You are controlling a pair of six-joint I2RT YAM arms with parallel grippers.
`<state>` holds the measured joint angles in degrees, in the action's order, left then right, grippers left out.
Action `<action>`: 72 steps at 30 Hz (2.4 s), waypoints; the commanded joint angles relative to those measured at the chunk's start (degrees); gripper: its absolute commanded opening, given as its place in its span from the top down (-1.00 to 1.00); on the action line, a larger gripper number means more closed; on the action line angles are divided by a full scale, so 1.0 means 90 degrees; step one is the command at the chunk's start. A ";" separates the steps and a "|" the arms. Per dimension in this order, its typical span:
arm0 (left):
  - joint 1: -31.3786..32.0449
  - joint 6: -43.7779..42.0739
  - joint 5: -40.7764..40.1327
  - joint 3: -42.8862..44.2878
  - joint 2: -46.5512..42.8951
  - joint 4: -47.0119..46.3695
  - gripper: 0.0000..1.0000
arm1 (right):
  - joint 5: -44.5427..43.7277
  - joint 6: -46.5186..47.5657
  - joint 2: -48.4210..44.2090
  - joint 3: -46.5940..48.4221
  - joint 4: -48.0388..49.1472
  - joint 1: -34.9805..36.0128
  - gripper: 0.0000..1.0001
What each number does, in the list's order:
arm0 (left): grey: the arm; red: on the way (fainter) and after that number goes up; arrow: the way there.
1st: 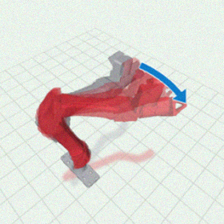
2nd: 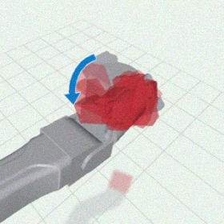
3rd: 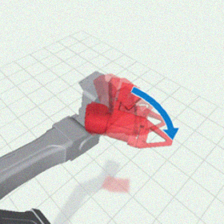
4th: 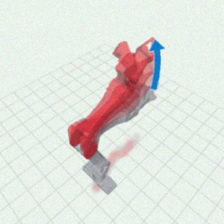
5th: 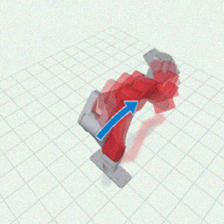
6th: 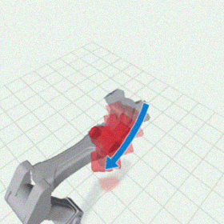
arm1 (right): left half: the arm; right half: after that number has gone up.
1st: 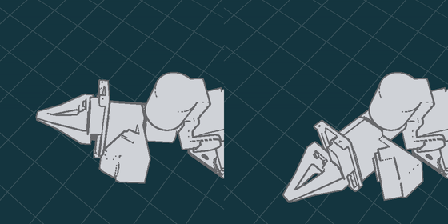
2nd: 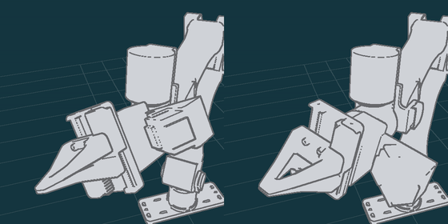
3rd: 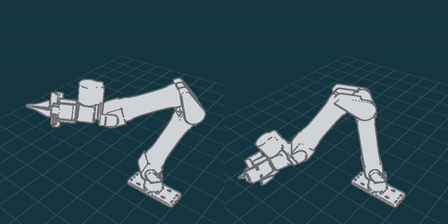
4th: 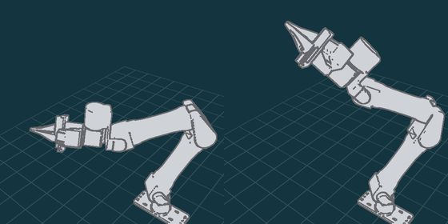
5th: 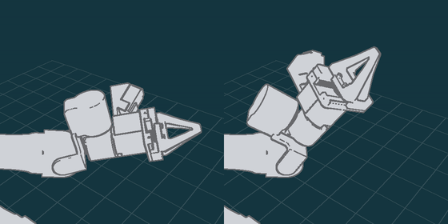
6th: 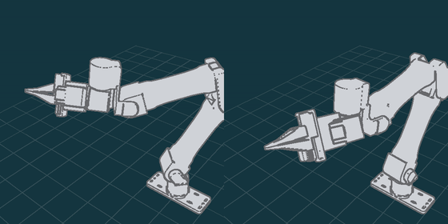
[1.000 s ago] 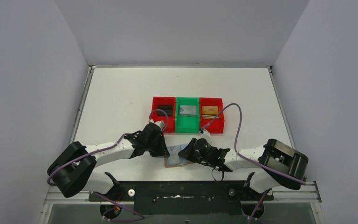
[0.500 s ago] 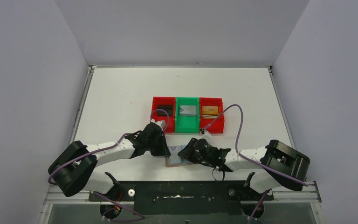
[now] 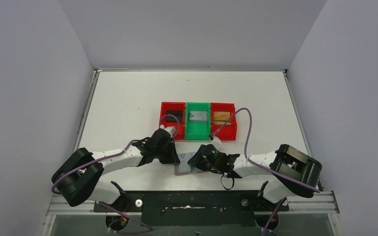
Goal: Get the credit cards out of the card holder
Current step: Remove the credit card from the card holder.
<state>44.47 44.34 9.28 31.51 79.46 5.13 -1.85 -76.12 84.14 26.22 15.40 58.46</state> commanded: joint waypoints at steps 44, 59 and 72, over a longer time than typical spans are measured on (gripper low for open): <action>0.0044 -0.0232 -0.0418 0.0872 -0.0456 0.0744 0.49 | 0.0010 -0.0429 -0.0364 -0.0571 0.0174 -0.0135 1.00; 0.0052 0.0068 0.0312 0.0124 0.0502 -0.0192 0.68 | -0.0046 -0.0498 -0.0575 -0.0637 0.0068 -0.0129 1.00; 0.0057 -0.0013 -0.0583 -0.0027 0.0496 0.0626 0.81 | -0.0245 -0.0553 -0.1176 -0.0762 -0.0202 -0.0195 0.99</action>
<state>44.95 46.30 9.23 33.56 82.02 4.58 -1.67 -80.75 76.42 20.05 15.31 57.30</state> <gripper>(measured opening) 0.106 0.025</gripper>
